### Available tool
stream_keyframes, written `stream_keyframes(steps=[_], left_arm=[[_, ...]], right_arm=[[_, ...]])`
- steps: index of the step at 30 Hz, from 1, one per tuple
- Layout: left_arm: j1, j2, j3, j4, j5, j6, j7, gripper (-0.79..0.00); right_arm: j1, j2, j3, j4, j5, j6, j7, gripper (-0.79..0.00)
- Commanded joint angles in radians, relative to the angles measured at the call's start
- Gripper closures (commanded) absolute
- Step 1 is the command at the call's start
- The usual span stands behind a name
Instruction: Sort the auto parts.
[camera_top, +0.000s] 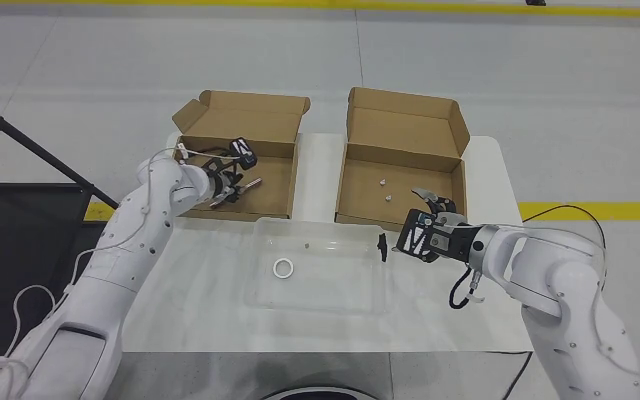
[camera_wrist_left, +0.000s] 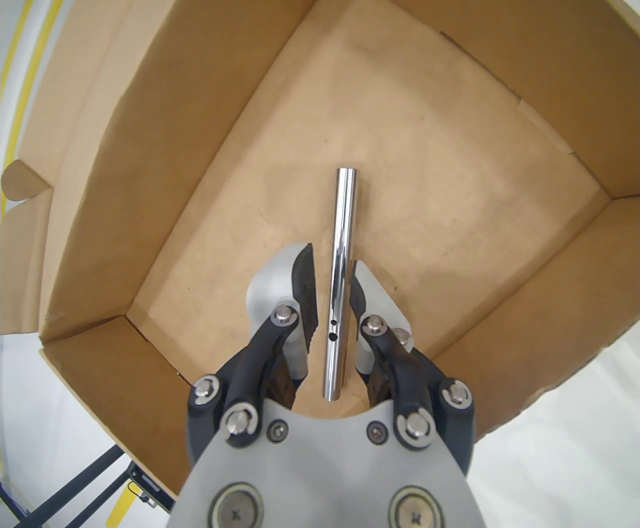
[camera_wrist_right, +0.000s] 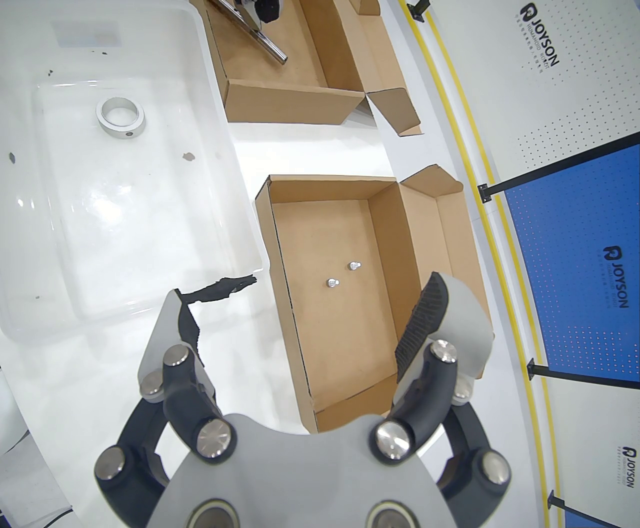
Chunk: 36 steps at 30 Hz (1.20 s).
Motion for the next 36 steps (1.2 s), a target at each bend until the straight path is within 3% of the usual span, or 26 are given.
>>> stream_keyframes(steps=[1,7,8,13,17,23,28,30,36], left_arm=[[-0.009,-0.002,0.000,0.010,-0.015,0.004,-0.002,-0.372],[-0.033,0.000,-0.050,-0.014,-0.127,0.016,-0.001,-0.511],[-0.031,0.001,-0.063,-0.031,-0.156,0.016,-0.004,-0.570],[0.009,0.013,-0.119,-0.171,-0.314,-0.001,-0.074,-0.662],[0.066,0.023,-0.148,-0.300,-0.444,-0.009,-0.152,-0.662],[0.134,0.039,-0.171,-0.463,-0.649,-0.029,-0.297,-0.727],[0.188,0.059,-0.165,-0.605,-0.788,-0.035,-0.432,-0.733],[0.198,0.072,-0.137,-0.658,-0.807,-0.005,-0.462,-0.785],[0.198,0.081,-0.125,-0.678,-0.813,0.007,-0.475,-0.785]], right_arm=[[0.000,0.000,0.000,0.000,0.000,0.000,0.000,-0.785],[0.000,0.000,0.000,0.000,0.000,0.000,0.000,-0.785],[0.000,0.000,0.000,0.000,0.000,0.000,0.000,-0.785],[0.000,0.000,0.000,0.000,0.000,0.000,0.000,-0.785],[0.000,0.000,0.000,0.000,0.000,0.000,0.000,-0.785],[0.000,0.000,0.000,0.000,0.000,0.000,0.000,-0.785],[0.000,0.000,0.000,0.000,0.000,0.000,0.000,-0.785],[0.000,0.000,0.000,0.000,0.000,0.000,0.000,-0.785],[0.000,0.000,0.000,0.000,0.000,0.000,0.000,-0.785]])
